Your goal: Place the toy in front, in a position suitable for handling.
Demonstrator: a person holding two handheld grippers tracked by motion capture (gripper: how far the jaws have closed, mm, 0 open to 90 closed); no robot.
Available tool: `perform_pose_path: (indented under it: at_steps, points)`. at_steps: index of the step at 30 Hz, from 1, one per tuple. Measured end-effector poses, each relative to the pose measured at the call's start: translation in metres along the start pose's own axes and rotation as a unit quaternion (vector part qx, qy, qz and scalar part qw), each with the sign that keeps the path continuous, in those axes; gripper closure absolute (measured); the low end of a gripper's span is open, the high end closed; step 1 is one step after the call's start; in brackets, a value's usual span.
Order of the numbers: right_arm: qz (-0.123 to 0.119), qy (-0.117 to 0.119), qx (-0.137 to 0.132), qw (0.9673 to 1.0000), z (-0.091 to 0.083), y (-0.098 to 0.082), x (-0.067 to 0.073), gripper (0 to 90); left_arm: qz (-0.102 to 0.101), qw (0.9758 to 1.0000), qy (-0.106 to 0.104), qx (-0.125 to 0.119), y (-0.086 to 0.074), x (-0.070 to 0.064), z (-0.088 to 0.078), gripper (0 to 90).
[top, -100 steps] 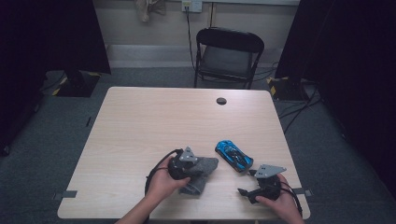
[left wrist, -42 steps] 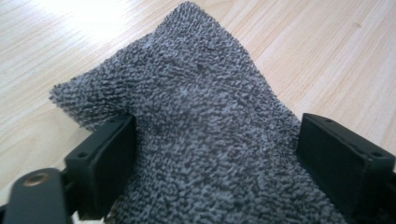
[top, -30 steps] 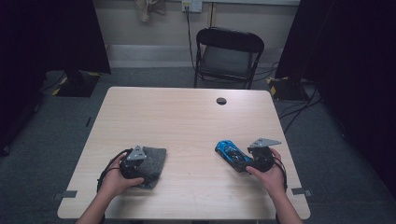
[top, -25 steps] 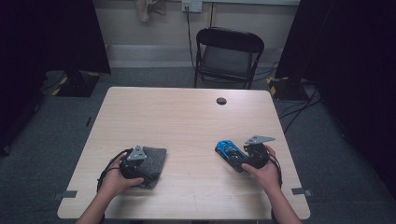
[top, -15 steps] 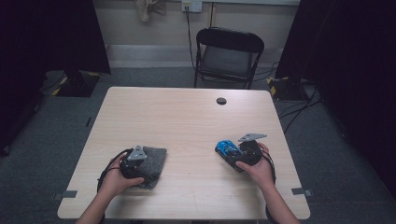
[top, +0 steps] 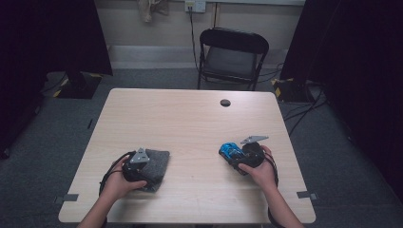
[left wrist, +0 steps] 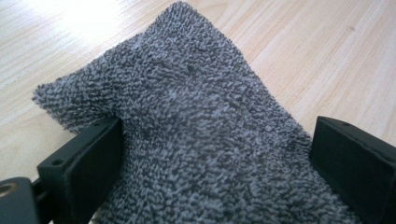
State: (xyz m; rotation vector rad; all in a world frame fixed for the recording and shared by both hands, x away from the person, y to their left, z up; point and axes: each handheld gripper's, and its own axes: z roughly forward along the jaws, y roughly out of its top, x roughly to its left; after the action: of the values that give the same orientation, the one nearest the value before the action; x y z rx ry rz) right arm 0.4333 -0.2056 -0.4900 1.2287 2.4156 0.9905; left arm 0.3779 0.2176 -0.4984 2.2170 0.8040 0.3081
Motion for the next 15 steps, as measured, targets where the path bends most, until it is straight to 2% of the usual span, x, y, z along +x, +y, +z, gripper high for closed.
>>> perform_pose_path:
  at_steps: [15]
  points:
    - [-0.002,-0.003,0.015,0.9999,0.0005,0.0018,-0.0001,13.6,0.001,1.0,0.001,0.0,0.0003,0.0001,0.0004,3.2]
